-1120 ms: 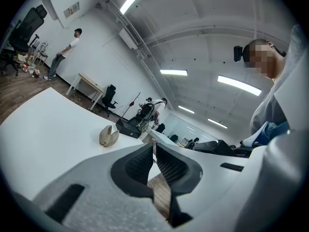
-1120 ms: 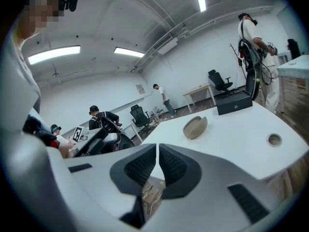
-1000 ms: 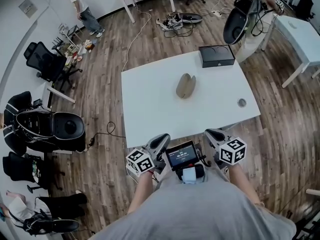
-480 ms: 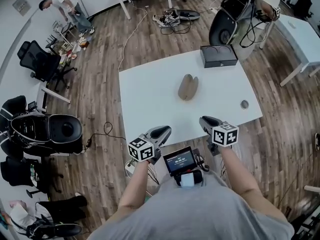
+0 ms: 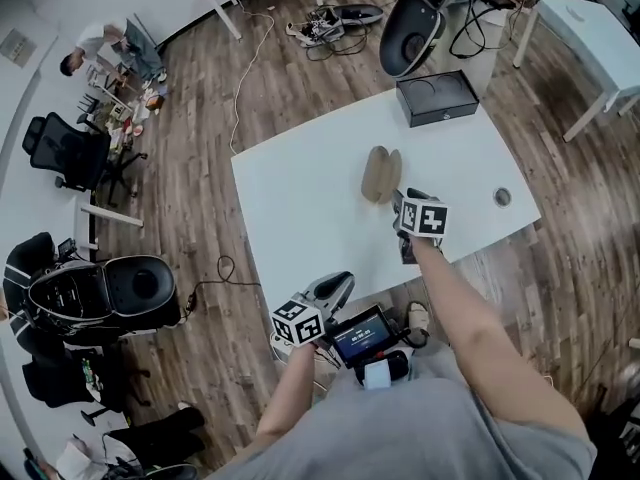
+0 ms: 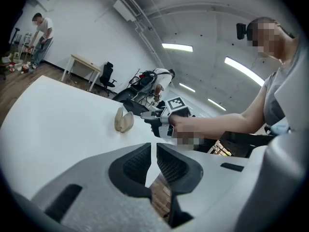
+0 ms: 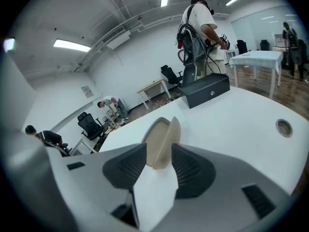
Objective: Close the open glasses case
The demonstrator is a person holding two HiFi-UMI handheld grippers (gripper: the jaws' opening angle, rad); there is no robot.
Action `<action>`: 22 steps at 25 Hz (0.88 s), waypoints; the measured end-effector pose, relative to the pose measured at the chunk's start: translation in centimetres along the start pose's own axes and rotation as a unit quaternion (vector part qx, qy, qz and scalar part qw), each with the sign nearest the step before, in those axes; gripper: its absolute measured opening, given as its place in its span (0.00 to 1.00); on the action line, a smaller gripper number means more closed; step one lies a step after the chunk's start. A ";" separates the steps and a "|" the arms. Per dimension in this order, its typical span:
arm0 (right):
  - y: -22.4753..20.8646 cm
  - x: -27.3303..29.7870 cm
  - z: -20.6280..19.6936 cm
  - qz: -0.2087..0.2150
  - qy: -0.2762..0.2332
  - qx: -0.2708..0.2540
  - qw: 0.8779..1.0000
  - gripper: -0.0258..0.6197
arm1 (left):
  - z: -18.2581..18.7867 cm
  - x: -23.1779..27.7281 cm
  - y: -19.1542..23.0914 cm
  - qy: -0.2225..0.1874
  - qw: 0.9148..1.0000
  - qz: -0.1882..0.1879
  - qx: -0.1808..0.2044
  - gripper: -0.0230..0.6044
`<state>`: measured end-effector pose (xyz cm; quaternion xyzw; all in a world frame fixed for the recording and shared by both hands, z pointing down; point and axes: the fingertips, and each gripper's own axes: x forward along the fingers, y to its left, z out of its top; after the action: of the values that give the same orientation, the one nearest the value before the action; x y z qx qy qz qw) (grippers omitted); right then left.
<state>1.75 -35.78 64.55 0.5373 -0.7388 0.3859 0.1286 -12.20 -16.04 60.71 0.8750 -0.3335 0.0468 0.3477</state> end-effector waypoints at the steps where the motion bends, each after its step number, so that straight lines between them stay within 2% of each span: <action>1: -0.1 0.7 0.1 -0.014 0.002 0.000 1.000 0.26 | -0.5 -0.4 0.5 0.002 1.000 0.004 -0.010 0.07; 5: -0.2 3.1 -0.3 -0.055 0.022 -0.013 0.998 0.26 | -1.3 -1.7 2.1 0.002 0.999 0.018 -0.033 0.07; 10: -1.2 5.2 -1.2 -0.098 0.059 -0.032 0.993 0.26 | -0.9 -1.8 3.0 -0.001 0.999 0.020 -0.036 0.07; 17: -0.7 5.5 0.4 -0.104 0.064 -0.137 0.983 0.22 | -0.6 -1.6 3.1 0.000 0.999 0.013 -0.035 0.07; 20: -0.5 5.0 1.1 -0.098 0.067 -0.218 0.969 0.15 | -0.6 -1.2 3.0 -0.001 0.999 0.010 -0.037 0.07; 22: -0.2 5.0 1.2 -0.078 0.067 -0.288 0.952 0.14 | -0.4 -1.1 3.0 -0.003 0.999 0.009 -0.037 0.07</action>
<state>0.25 -40.09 66.86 0.5062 -0.7640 0.1812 0.3567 -14.84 -16.79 62.40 0.8589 -0.3434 0.0352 0.3783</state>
